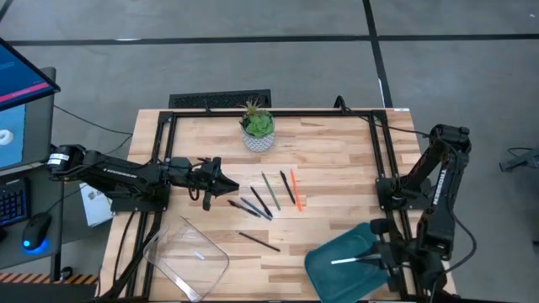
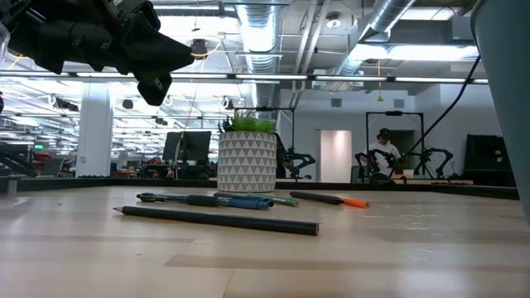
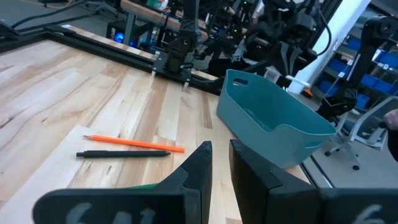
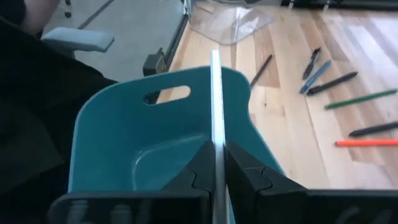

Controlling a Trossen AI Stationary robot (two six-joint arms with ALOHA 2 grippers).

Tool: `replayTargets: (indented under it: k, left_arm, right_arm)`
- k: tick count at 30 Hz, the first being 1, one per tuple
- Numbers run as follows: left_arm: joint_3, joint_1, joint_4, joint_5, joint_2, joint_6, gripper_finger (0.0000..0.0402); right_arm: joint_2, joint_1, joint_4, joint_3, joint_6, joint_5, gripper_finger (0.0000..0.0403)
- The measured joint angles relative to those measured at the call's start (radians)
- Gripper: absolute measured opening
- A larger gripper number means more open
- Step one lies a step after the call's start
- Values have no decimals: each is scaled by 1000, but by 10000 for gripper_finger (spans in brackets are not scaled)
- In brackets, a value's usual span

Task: Sort pens & pencils
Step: Put the white pencil into the blue bin

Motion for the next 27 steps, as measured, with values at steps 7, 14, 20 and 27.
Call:
replayTargets:
  k: [7,14,20,27]
  left_arm:
    - [0,0,0,0,0,-1,46]
    - [0,0,0,0,0,-1,46]
    - [0,0,0,0,0,-1,46]
    - [0,0,0,0,0,-1,46]
  right_arm:
    - [0,0,48,-85,126,-1,49]
    - [0,-1,138,-136,121,-1,49]
    - [0,-3,143,-136,131,-1,49]
    - [0,-4,142,-136,175,4,56]
